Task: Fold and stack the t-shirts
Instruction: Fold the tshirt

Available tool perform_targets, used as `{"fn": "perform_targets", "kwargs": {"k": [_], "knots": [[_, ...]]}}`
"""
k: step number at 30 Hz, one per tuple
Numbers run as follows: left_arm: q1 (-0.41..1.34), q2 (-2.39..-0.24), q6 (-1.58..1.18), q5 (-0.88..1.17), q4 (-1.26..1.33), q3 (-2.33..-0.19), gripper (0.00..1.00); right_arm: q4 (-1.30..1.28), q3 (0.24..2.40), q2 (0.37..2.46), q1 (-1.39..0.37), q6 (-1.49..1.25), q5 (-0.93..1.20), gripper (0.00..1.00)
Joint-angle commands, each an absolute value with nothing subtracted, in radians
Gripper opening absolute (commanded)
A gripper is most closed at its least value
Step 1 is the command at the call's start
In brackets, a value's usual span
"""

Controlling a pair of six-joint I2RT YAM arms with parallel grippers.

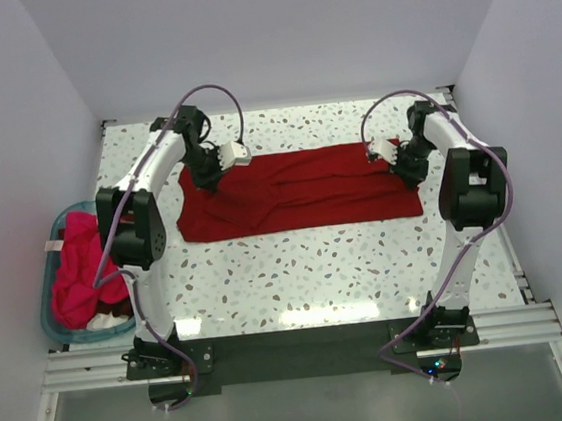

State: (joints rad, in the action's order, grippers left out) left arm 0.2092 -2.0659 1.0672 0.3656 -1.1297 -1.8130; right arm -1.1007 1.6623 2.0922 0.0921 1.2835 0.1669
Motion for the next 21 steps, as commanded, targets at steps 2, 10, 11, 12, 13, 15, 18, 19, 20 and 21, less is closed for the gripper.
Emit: {"fn": "perform_targets", "kwargs": {"k": [2,10,11,12,13,15,18,19,20,21], "knots": [[0.195,-2.082,1.075,0.367,-1.132,-1.842,0.0,-1.1,1.704,2.102,0.095,1.304,0.149,0.0],[0.186,-2.1,1.071,0.359,-1.112,-1.847,0.0,-1.086,1.713,2.123,0.091,1.293,0.149,0.0],[0.184,-2.103,1.071,0.357,-1.111,-1.847,0.0,-1.085,1.716,2.126,0.091,1.295,0.149,0.0],[0.184,-2.105,1.068,0.357,-1.108,-1.848,0.0,-1.083,1.718,2.129,0.092,1.293,0.149,0.0],[0.183,-2.109,1.066,0.357,-1.108,-1.85,0.0,-1.081,1.726,2.132,0.091,1.29,0.149,0.0],[0.184,-2.112,1.063,0.357,-1.103,-1.852,0.0,-1.081,1.735,2.143,0.091,1.285,0.152,0.0],[0.181,-2.121,1.054,0.353,-1.091,-1.848,0.0,-1.075,1.746,2.154,0.089,1.281,0.149,0.0],[0.181,-2.128,1.052,0.347,-1.088,-1.848,0.0,-1.071,1.75,2.157,0.087,1.281,0.146,0.0],[0.179,-2.131,1.046,0.345,-1.082,-1.847,0.0,-1.066,1.752,2.161,0.089,1.276,0.143,0.0],[0.178,-2.134,1.036,0.345,-1.066,-1.847,0.0,-1.059,1.752,2.163,0.086,1.273,0.141,0.0]]}}
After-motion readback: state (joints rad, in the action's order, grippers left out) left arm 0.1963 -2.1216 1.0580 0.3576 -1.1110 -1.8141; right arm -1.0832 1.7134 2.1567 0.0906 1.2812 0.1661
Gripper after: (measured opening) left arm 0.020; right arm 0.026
